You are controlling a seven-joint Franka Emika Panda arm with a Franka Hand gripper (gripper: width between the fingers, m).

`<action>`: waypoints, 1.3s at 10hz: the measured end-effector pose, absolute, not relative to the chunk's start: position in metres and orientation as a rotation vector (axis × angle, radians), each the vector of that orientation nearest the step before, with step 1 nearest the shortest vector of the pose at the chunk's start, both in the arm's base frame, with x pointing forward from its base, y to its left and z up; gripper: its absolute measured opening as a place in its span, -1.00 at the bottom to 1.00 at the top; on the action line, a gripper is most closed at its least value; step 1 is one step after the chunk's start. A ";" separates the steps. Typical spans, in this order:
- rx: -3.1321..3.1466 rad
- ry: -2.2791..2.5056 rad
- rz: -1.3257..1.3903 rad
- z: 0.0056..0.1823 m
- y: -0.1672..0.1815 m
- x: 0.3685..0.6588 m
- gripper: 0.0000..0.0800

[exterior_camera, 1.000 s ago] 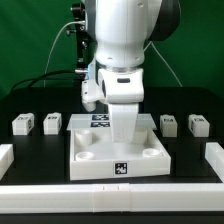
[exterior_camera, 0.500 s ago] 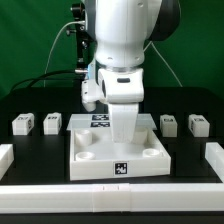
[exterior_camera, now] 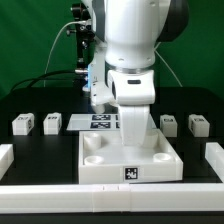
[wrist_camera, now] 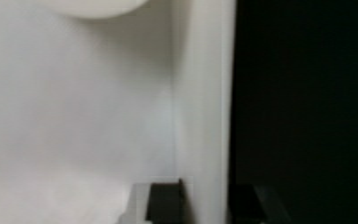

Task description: Assemble one leg

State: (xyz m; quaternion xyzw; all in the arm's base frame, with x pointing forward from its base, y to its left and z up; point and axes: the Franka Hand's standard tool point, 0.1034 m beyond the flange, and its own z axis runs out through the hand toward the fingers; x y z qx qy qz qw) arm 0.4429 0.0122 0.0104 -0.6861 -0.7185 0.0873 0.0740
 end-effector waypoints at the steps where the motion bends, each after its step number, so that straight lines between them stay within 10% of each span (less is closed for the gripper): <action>1: -2.066 -2.158 0.248 0.010 0.021 0.452 -0.77; 13: -2.139 -2.088 0.220 0.011 0.079 0.498 -0.78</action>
Offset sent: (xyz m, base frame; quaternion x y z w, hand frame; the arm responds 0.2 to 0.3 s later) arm 0.0244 0.0410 -0.0025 0.0109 0.0098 0.0334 0.9993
